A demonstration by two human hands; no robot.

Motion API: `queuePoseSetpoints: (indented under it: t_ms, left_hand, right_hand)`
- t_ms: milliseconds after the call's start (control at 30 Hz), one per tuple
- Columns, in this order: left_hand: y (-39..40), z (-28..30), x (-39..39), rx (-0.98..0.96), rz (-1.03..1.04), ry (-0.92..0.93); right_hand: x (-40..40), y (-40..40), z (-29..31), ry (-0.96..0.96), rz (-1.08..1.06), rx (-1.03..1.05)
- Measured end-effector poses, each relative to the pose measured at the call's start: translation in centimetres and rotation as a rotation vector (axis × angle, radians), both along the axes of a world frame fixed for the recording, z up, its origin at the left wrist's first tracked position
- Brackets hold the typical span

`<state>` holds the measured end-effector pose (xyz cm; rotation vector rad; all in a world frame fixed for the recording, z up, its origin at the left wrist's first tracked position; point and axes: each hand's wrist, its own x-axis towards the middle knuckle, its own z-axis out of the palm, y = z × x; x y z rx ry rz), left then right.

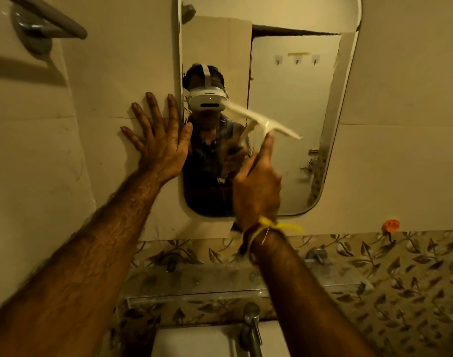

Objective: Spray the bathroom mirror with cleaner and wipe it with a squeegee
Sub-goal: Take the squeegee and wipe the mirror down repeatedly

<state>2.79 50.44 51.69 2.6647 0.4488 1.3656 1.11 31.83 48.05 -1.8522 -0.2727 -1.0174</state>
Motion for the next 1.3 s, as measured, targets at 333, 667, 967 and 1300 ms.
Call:
queuePoseSetpoints:
  t_ms: [333, 667, 967, 1300]
  left_hand:
    - [1.8, -0.8, -1.9, 0.019, -0.126, 0.041]
    - [1.6, -1.7, -1.7, -0.059, -0.163, -0.062]
    - [1.9, -2.1, -2.2, -0.068, -0.216, -0.029]
    - [-1.8, -3.1, -0.5, -0.166, -0.073, -0.013]
  right_hand:
    - [-0.3, 1.7, 3.3, -0.107, 0.036, -0.143]
    - [0.3, 3.1, 4.8, -0.308, 0.011, -0.426]
    - [0.3, -3.0, -6.3, -0.148, -0.06, -0.587]
    - [1.5, -3.4, -3.9, -0.143, -0.062, -0.494]
